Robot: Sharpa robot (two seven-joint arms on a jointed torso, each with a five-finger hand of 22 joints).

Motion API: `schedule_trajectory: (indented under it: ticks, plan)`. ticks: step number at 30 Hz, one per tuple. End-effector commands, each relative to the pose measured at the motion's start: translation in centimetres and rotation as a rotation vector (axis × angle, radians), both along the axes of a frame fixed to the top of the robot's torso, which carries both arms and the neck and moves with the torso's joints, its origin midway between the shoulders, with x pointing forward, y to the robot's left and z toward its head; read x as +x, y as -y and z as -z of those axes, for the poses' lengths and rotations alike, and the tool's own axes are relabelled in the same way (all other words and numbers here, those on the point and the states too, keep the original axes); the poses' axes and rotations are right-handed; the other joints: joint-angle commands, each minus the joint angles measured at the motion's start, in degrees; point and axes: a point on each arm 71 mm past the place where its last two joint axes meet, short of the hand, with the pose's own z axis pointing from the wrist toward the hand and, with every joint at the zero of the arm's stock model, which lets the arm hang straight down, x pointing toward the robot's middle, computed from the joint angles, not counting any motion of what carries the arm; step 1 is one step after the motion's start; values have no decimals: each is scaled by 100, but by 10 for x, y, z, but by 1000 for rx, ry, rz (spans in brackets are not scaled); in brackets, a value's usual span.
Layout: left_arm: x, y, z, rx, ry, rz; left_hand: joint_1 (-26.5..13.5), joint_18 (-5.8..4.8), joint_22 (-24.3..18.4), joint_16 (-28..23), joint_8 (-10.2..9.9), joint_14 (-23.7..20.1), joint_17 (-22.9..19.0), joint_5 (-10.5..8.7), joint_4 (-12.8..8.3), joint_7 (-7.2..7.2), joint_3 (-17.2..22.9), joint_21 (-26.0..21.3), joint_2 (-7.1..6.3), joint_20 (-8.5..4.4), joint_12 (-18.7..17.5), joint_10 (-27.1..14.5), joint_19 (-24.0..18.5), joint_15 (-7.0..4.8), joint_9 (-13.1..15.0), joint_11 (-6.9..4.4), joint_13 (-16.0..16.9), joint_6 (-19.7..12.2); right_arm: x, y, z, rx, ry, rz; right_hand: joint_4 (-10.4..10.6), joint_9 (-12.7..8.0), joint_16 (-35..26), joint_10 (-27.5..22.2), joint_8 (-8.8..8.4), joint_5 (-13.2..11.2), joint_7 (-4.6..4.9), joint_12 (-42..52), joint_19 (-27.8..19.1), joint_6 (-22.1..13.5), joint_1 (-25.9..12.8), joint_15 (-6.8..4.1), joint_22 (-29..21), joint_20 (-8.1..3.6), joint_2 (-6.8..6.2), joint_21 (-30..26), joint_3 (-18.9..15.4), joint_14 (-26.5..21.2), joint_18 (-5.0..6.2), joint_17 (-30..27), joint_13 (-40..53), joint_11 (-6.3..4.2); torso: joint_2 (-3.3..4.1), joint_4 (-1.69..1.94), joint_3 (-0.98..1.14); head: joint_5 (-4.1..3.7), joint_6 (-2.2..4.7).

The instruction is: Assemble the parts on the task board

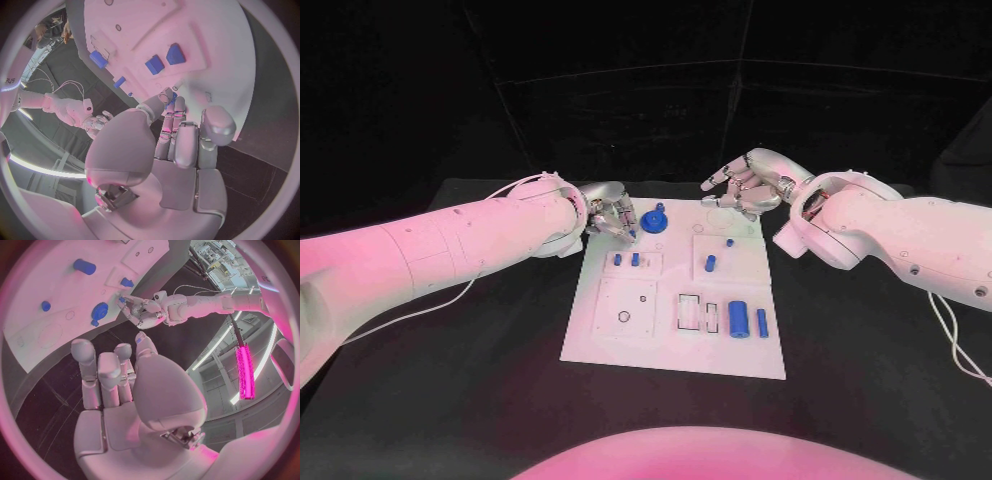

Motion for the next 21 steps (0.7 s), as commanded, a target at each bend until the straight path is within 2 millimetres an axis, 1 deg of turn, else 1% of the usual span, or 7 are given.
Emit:
schedule_trajectory:
  ticks: [1, 4, 6, 7, 15, 21]
  plan:
    - [0, -1, 2, 13, -28, -5, -33, -84, 5, -22, -20, 142, -8, -11, -12, 26, 25, 4, -38, 11, -25, 27, 35, -16, -4, 18, -7, 19, 0, -1, -2, 7, 9, -2, 37, 7, -27, -50, 38, 11, -5, 18, -37, -40, 49, 4, -5, 9, 3, -36, -1, 33, 64, -4, -6, 2, -2, 9, 3, 11, 2]
    - [1, -1, 2, 14, -29, -7, -32, -85, 9, -23, -23, 141, -9, -10, -12, 27, 27, 8, -36, 12, -28, 27, 36, -15, -5, 18, -8, 18, 0, -1, -2, 8, 9, -2, 37, 7, -27, -50, 38, 11, -5, 18, -37, -40, 49, 4, -5, 9, 3, -36, -1, 33, 64, -4, -6, 2, -1, -4, 6, 22, 4]
    - [1, 0, 2, 15, -30, -6, -32, -85, 9, -23, -23, 141, -9, -10, -12, 27, 27, 8, -36, 12, -28, 27, 36, -15, -5, 18, -8, 18, 0, -1, -2, 8, 9, -2, 37, 7, -27, -50, 38, 11, -5, 18, -37, -40, 49, 4, -5, 9, 3, -36, -1, 33, 64, -4, -6, 2, 1, -5, 6, 21, 1]
    - [1, 1, 2, 17, -32, -5, -32, -85, 9, -23, -23, 141, -9, -10, -12, 27, 27, 8, -36, 12, -28, 27, 36, -15, -5, 18, -8, 18, 0, -1, -2, 8, 9, -2, 37, 7, -27, -50, 38, 11, -5, 18, -37, -40, 49, 4, -5, 9, 3, -36, -1, 33, 64, -4, -6, 2, 1, -2, 3, 26, 0]
    - [1, 7, 5, 22, -41, -2, -26, -85, 10, -27, -30, 140, -18, -10, -15, 29, 33, 7, -34, 12, -36, 27, 36, -14, -9, 19, -12, 16, 0, -3, -2, 9, 10, -5, 37, 7, -27, -50, 38, 11, -5, 18, -37, -40, 49, 4, -5, 9, 3, -36, -1, 33, 64, -4, -6, 2, 4, -1, 9, 27, 0]
    - [2, 7, 7, 30, -47, -11, -23, -86, 12, -31, -34, 138, -27, -10, -16, 32, 36, 9, -33, 13, -40, 27, 36, -14, -10, 20, -14, 15, 0, -3, -2, 10, 11, -6, 37, 7, -27, -50, 38, 11, -5, 18, -37, -40, 49, 4, -5, 9, 3, -36, -1, 33, 64, -4, -6, 2, 0, 4, 7, 26, -3]
